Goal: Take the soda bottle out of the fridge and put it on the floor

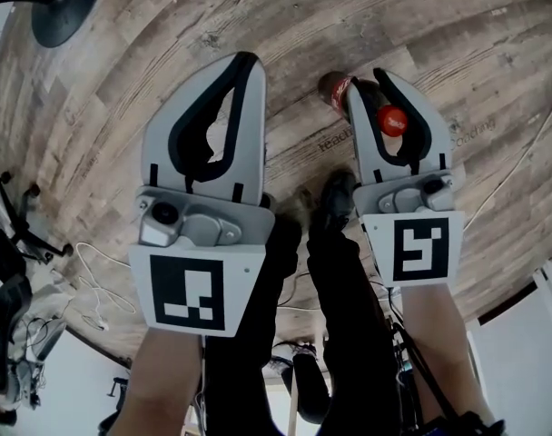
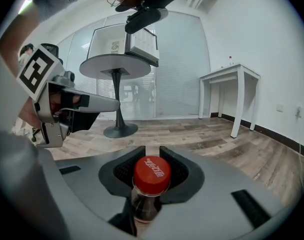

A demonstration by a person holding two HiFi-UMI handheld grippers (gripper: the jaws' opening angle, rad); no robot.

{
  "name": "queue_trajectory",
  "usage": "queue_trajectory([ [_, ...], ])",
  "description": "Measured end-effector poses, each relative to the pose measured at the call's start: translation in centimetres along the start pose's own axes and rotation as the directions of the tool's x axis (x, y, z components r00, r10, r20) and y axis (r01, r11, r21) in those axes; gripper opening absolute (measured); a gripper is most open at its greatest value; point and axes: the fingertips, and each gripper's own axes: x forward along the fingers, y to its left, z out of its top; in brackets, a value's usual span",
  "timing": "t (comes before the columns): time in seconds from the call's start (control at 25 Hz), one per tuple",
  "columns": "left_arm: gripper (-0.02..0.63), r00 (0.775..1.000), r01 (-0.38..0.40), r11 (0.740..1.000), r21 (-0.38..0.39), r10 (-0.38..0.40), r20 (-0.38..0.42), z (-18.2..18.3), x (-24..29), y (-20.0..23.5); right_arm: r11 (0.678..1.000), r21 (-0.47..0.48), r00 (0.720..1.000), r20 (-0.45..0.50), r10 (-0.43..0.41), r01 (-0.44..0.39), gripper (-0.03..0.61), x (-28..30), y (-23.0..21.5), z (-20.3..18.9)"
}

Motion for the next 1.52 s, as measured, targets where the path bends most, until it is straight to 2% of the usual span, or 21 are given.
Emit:
queue_trajectory([
  [0.52, 0.012, 1.0, 0.004, 1.0, -0.004, -0.004, -0.028, -2.7, 0.7, -0.7, 1.0, 0.006, 0.999, -0.051, -0.006, 0.006, 0.101, 1.1, -0.6, -6.2],
  [1.32, 0.012, 0.999, 0.01, 1.0, 0.0, -0.01, -0.042, -4.0, 0.6, -0.8, 1.0, -0.011, 0.992, -0.129, 0.013, -0.015, 0.104, 2.3, -0.1, -11.9],
  [1.52, 0.012, 0.999, 0.006, 1.0, 0.0, -0.006, -0.045, -4.2, 0.7, -0.7, 0.999, -0.032, 0.993, -0.118, 0.031, -0.035, 0.107, 2.7, 0.1, -11.8],
])
